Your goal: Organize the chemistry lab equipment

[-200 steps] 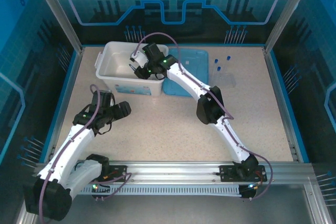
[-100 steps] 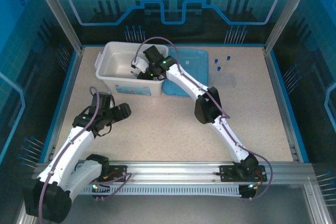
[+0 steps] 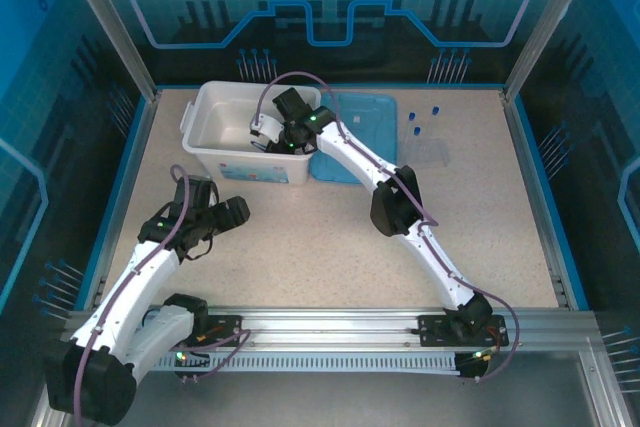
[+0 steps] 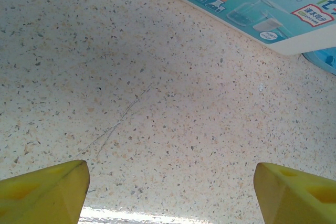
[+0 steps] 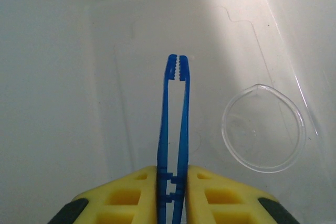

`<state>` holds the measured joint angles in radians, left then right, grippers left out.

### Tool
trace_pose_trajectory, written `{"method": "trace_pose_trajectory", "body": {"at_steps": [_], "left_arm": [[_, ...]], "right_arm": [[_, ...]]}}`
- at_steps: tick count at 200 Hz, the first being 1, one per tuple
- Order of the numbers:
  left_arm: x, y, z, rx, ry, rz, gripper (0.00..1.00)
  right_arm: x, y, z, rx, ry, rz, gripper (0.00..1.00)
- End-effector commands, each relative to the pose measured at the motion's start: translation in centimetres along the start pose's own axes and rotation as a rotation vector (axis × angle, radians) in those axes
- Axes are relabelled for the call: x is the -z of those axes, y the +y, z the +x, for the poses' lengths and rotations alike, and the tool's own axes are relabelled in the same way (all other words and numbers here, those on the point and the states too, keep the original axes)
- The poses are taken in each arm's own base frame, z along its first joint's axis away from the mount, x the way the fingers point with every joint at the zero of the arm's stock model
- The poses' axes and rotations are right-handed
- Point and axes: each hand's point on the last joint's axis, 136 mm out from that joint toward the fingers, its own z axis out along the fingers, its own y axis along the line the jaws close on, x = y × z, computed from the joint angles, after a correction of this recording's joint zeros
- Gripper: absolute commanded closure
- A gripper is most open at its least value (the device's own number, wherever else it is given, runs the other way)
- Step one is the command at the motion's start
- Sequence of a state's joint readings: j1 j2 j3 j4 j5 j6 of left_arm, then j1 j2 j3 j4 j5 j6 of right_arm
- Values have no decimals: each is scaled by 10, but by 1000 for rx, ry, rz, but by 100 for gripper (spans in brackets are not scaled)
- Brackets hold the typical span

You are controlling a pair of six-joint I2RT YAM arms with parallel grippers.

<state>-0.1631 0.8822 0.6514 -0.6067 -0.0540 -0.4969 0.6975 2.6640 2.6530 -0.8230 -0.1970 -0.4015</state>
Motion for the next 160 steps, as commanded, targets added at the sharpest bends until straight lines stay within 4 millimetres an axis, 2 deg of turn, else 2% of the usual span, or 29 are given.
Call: {"method": "trace_pose_trajectory", "body": {"at_steps": [1,25,73,82,97,120,140,160], "left_arm": [[2,0,3,16,16,11,17],[1,-1,2,17,16,14,17],[0,-7,-3,20,15,29,17],[0,-7,-3,20,16,31,17],[0,-9,-4,18,15,33,17],[1,-11,-8,15,8,36,17],[2,-13,-12,11,0,40,17],[3,-17,-17,9,-8,47,17]], "right_arm": [[-6,17,18,37,90,-27,77],[-3,19,15,46,86,-26,70],[9,16,3,57,63,-2,68],[13,15,1,61,59,3,65],[21,14,-5,66,47,11,56],[33,12,-14,71,26,25,48],[44,10,-22,71,7,38,46],[62,7,-38,61,-39,62,44]]}}
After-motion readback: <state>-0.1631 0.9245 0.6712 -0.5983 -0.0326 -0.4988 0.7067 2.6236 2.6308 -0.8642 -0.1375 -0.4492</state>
